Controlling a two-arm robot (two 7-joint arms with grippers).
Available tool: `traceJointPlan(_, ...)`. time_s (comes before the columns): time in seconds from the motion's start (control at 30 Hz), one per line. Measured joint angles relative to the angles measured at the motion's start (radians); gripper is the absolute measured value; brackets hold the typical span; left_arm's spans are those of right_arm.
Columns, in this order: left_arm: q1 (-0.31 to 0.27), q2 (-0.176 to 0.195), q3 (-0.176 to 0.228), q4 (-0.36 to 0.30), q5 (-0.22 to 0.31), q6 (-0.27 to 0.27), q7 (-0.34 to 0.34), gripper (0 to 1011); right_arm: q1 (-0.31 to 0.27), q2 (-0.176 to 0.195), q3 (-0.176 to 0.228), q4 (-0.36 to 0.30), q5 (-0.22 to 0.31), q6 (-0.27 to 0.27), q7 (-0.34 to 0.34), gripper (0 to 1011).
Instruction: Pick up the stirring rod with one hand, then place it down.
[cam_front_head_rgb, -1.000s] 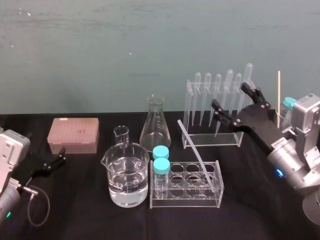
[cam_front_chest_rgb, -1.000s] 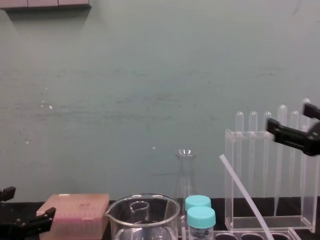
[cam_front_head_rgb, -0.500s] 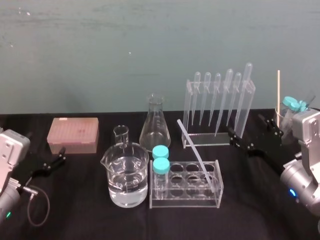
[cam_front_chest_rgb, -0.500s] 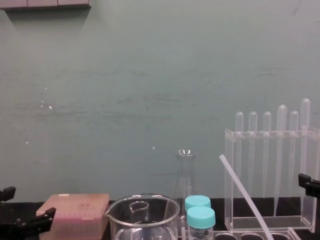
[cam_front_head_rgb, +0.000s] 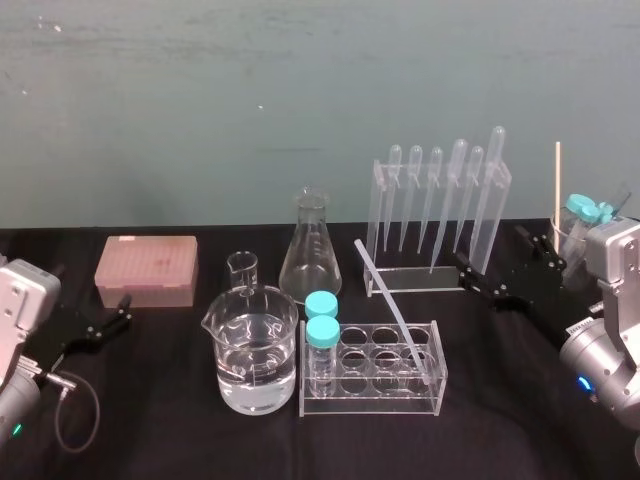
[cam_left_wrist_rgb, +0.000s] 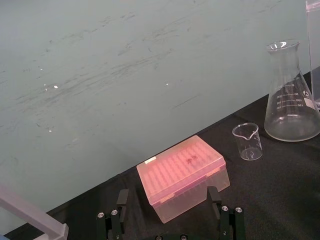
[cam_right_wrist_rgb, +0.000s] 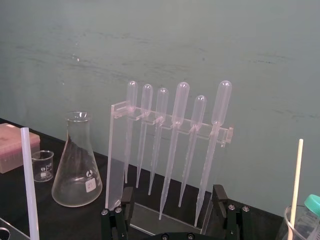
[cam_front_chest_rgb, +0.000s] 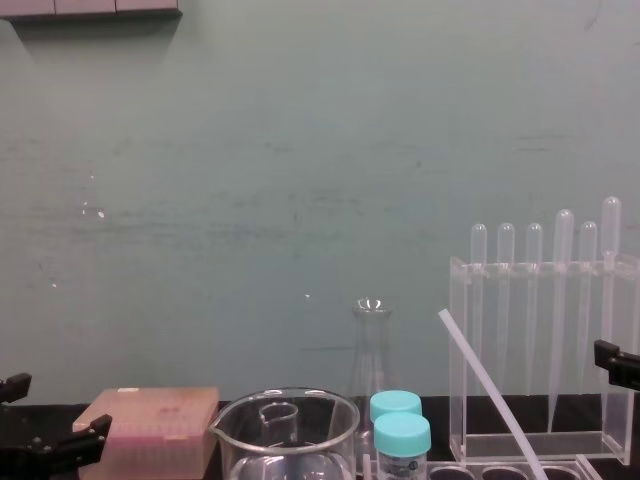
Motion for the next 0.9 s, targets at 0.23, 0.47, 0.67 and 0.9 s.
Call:
traceJointPlan(0.23,0.000,0.000,0.000,0.000,0.000,0.000,0.000,1000,0.001,0.000,-0.001,0.000,0.001,-0.004,0.000,1003)
traceJointPlan(0.47,0.000,0.000,0.000,0.000,0.000,0.000,0.000,1000,0.001,0.000,-0.001,0.001,0.002,-0.005,0.001,1003)
traceJointPlan(0.67,0.000,0.000,0.000,0.000,0.000,0.000,0.000,1000,0.002,0.000,-0.001,0.001,0.002,-0.006,0.001,1003)
traceJointPlan(0.9,0.000,0.000,0.000,0.000,0.000,0.000,0.000,1000,0.002,0.000,-0.001,0.001,0.003,-0.006,0.002,1003)
